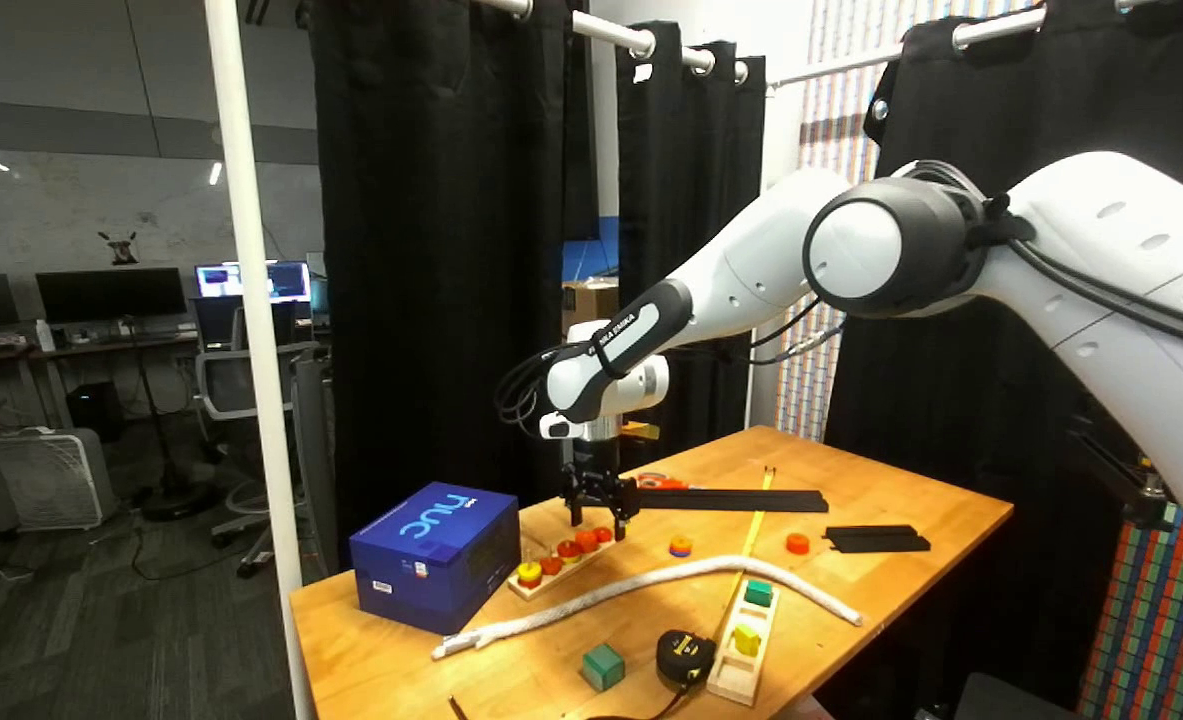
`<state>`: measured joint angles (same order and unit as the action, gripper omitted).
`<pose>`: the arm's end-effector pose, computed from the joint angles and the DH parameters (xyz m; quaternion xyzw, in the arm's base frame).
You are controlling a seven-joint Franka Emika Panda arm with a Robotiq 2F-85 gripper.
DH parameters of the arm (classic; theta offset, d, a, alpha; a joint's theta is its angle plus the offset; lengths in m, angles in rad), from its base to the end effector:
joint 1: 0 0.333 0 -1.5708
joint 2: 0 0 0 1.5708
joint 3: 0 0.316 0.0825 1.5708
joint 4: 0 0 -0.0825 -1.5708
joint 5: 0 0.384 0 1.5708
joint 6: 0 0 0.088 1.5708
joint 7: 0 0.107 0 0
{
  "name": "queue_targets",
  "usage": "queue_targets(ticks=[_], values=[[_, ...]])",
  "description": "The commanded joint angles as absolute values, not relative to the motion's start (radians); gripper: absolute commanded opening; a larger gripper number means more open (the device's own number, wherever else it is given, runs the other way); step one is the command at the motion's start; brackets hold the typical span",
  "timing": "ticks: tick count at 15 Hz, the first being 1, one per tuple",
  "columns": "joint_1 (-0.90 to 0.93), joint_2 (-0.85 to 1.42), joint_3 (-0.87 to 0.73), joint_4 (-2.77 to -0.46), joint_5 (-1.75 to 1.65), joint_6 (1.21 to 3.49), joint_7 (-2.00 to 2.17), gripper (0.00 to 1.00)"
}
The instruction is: Pick an orange ring on the object and put it on the table
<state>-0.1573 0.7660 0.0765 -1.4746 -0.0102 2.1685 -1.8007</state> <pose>0.7079 -0.0668 0.2179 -0.6570 -0.7528 0.0022 0.0417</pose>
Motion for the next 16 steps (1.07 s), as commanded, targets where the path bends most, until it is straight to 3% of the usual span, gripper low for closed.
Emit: queue_targets(ticks=[1, 16], values=[[-0.168, 0.86, 0.087, -1.316, -0.003, 2.092, -1.823, 1.0], [-0.182, 1.014, 0.085, -1.077, -0.005, 1.983, -1.828, 1.0]])
